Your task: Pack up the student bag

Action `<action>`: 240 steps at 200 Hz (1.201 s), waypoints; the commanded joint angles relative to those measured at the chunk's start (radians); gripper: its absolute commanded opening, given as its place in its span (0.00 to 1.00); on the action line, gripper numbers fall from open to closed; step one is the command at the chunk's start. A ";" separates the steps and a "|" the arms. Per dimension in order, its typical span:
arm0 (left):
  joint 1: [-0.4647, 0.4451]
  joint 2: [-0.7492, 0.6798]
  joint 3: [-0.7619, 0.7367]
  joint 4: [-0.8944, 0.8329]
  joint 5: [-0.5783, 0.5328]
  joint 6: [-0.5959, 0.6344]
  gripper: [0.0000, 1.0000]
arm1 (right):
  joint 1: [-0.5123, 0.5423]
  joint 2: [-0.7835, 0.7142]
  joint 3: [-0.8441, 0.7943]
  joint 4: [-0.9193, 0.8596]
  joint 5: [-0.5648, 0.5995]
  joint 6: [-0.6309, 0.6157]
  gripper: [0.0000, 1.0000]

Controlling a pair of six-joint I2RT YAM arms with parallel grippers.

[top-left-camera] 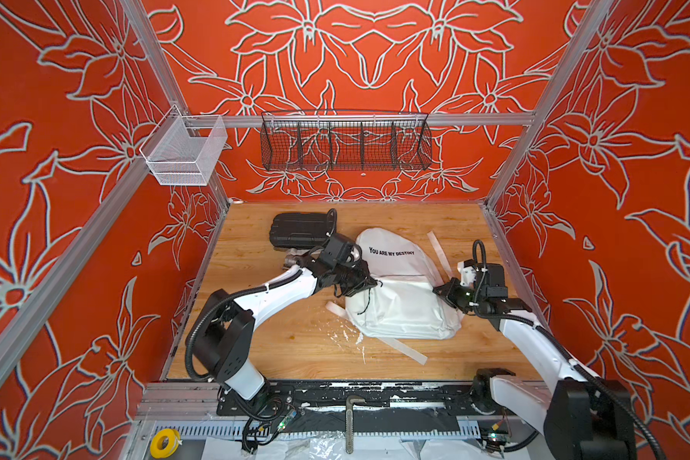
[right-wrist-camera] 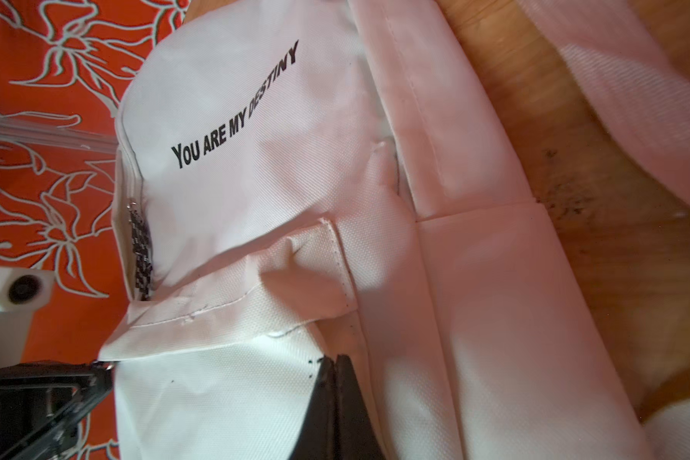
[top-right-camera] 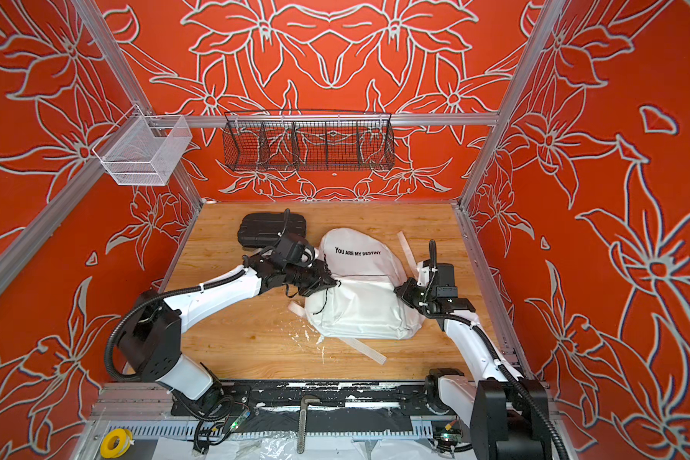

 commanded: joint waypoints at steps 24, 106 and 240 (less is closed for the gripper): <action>0.030 -0.040 0.030 -0.139 -0.119 0.116 0.46 | -0.026 -0.097 0.109 -0.119 0.273 -0.134 0.56; 0.108 -0.397 -0.013 -0.375 -0.780 0.477 0.98 | -0.028 -0.140 0.240 -0.151 0.685 -0.378 0.97; 0.541 -0.524 -0.792 0.566 -0.847 0.824 0.97 | -0.025 0.186 -0.223 0.878 0.649 -0.542 0.97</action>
